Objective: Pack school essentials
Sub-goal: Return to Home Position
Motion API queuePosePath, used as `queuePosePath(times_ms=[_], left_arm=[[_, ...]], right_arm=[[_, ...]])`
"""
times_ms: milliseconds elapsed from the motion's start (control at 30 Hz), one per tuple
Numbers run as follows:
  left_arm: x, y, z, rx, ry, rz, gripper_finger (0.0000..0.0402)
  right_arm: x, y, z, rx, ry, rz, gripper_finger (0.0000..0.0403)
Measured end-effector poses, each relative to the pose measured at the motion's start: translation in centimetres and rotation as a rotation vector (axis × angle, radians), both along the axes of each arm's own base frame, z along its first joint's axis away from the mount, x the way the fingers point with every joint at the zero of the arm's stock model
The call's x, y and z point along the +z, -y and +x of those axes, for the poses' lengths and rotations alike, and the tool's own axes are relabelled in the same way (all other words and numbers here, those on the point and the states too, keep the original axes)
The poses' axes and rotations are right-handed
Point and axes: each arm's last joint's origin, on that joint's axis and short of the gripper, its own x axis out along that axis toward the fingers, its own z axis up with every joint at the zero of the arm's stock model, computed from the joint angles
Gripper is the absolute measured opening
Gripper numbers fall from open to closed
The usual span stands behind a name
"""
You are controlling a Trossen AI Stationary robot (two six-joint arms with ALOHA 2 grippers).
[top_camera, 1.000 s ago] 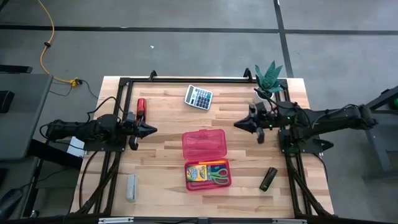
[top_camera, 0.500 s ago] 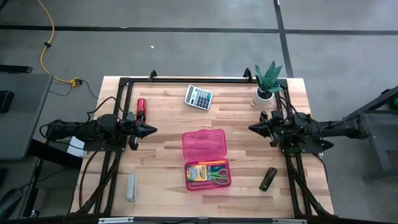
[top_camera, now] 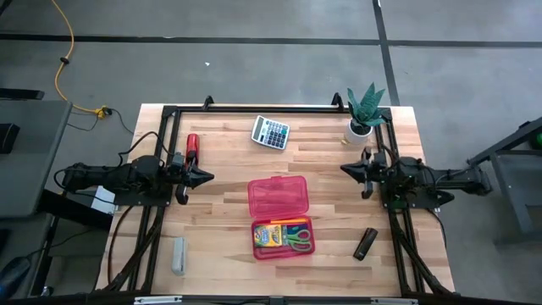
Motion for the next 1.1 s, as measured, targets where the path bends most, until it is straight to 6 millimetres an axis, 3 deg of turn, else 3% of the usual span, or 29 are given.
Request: queuePosePath(times_ms=[333, 1100], left_arm=[[0.0, 0.01, 0.0, -0.003, 0.0, 0.0, 0.0], [0.0, 0.01, 0.0, -0.003, 0.0, 0.0, 0.0001]], right_arm=[[-0.06, -0.05, 0.02, 0.015, -0.013, -0.044, 0.0], [-0.06, -0.05, 0.02, 0.018, -0.002, 0.037, 0.0]])
